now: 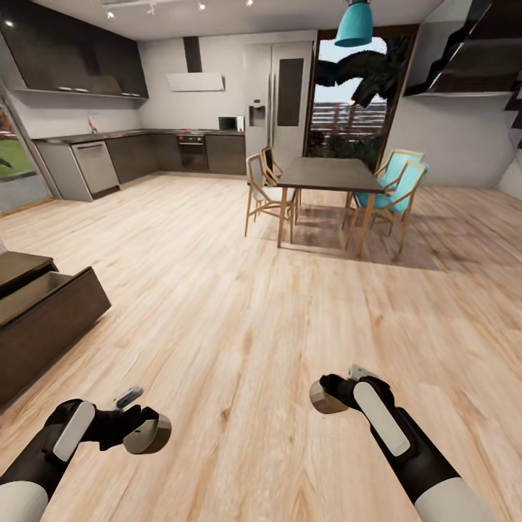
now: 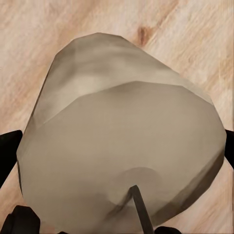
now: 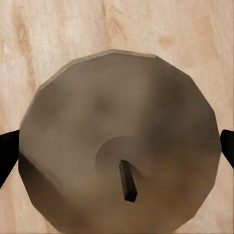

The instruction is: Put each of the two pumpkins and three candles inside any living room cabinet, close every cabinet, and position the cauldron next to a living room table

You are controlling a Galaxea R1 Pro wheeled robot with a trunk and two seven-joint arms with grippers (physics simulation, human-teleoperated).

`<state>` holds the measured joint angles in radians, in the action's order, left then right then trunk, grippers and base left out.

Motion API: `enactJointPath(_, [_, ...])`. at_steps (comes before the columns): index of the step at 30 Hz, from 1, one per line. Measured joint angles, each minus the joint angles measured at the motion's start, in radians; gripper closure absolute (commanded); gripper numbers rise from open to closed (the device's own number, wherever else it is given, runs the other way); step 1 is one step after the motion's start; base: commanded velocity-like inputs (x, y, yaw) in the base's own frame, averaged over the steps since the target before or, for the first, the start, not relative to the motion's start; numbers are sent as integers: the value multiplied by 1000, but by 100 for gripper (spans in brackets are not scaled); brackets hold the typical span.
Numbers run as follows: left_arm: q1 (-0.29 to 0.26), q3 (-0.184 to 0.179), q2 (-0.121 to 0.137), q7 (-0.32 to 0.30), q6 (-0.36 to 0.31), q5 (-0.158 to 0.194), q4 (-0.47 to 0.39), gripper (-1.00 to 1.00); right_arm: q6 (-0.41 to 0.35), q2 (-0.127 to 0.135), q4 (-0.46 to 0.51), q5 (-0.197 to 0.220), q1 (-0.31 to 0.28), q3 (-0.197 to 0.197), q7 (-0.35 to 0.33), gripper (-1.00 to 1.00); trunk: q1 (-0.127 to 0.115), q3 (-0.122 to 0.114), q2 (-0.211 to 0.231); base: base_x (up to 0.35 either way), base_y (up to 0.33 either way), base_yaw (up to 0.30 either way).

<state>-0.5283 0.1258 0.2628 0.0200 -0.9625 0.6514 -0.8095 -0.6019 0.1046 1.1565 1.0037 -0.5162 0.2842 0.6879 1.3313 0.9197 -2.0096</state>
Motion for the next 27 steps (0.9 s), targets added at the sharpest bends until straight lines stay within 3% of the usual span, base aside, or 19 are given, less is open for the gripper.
enactJointPath(27, [0, 1, 0, 0, -1, 0, 0, 100, 0, -1, -2, -1, 0, 0, 1, 100, 0, 0, 0, 300, -137, 291])
